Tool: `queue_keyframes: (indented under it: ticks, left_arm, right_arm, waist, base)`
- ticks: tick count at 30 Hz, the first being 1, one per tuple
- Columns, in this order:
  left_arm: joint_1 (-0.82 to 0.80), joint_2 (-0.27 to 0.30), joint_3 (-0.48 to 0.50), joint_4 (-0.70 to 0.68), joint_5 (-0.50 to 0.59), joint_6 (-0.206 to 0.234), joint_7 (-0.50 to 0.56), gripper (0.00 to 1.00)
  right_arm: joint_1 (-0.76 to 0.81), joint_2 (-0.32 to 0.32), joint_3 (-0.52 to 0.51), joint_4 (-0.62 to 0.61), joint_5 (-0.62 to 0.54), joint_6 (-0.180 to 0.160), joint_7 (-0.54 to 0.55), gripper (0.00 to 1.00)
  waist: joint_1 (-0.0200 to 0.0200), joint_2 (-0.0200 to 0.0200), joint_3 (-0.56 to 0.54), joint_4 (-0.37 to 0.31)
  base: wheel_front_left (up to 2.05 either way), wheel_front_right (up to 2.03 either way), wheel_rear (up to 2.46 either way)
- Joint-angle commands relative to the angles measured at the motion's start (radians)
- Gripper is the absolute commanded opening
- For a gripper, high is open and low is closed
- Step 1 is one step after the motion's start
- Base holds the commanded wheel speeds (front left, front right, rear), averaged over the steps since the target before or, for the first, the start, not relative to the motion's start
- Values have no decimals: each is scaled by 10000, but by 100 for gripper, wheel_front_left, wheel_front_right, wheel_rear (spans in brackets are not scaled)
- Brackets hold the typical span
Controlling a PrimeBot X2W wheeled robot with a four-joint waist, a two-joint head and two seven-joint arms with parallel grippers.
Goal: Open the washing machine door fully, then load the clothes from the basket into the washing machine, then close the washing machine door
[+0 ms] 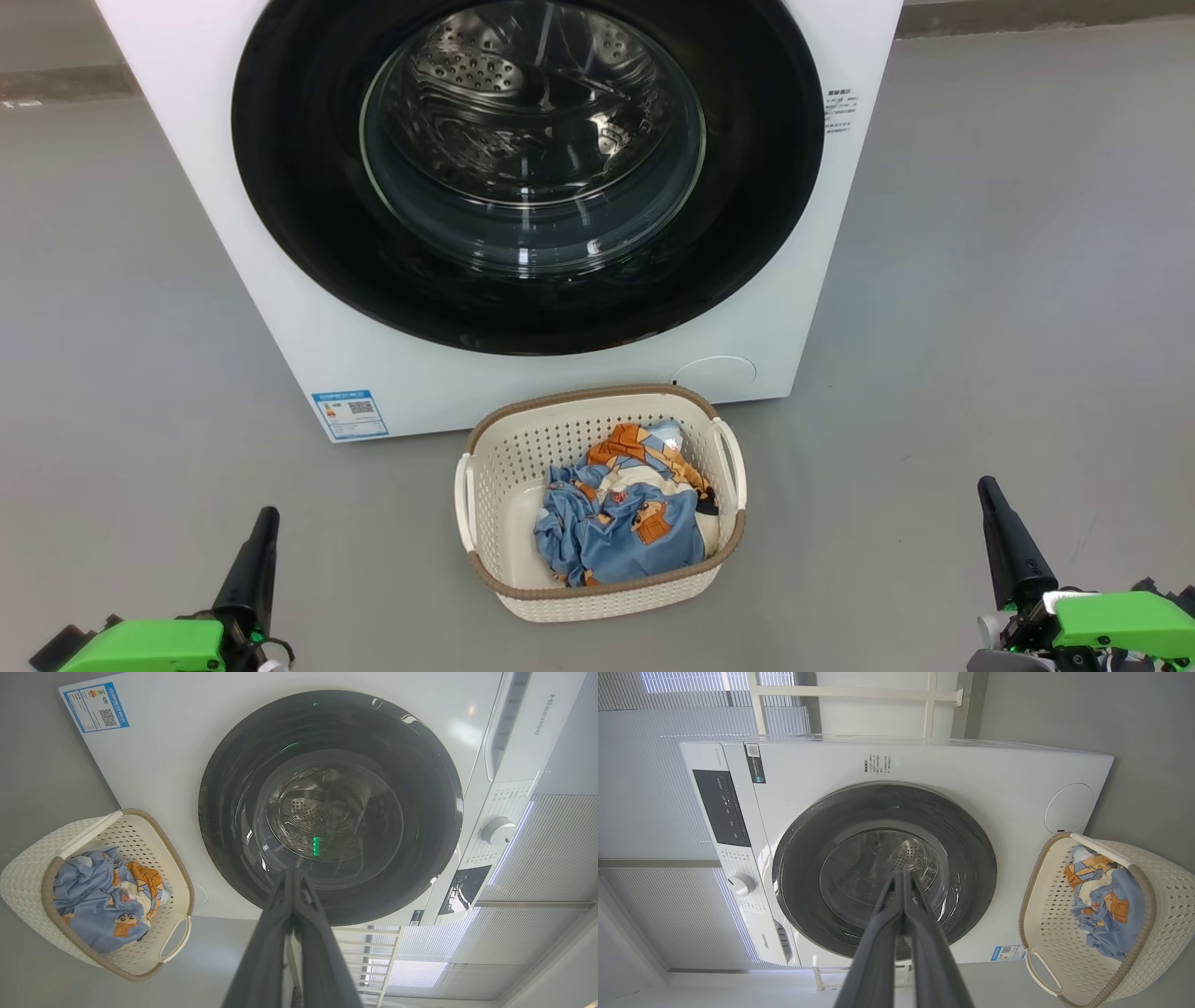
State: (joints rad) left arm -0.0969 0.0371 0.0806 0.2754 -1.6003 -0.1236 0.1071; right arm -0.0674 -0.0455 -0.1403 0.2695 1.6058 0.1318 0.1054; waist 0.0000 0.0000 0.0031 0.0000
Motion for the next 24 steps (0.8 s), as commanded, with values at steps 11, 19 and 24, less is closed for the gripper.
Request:
queue_keyframes:
  ticks: [11, 19, 24]
  left_arm:
    - [-110, 131, 328, -306, -87, -71, 58, 0]
    - [-110, 131, 328, -306, -87, -71, 58, 0]
    - [-110, 131, 328, -306, -87, -71, 58, 0]
  right_arm:
    - [-404, -47, 269, -248, 31, -11, 75, 0]
    - [-404, -47, 269, -248, 31, -11, 75, 0]
    - [-404, -47, 269, -248, 31, -11, 75, 0]
  waist:
    - [0, 0, 0, 0]
    - [0, 0, 0, 0]
    - [0, 0, 0, 0]
  base:
    - [0, 0, 0]
    - [0, 0, 0]
    - [0, 0, 0]
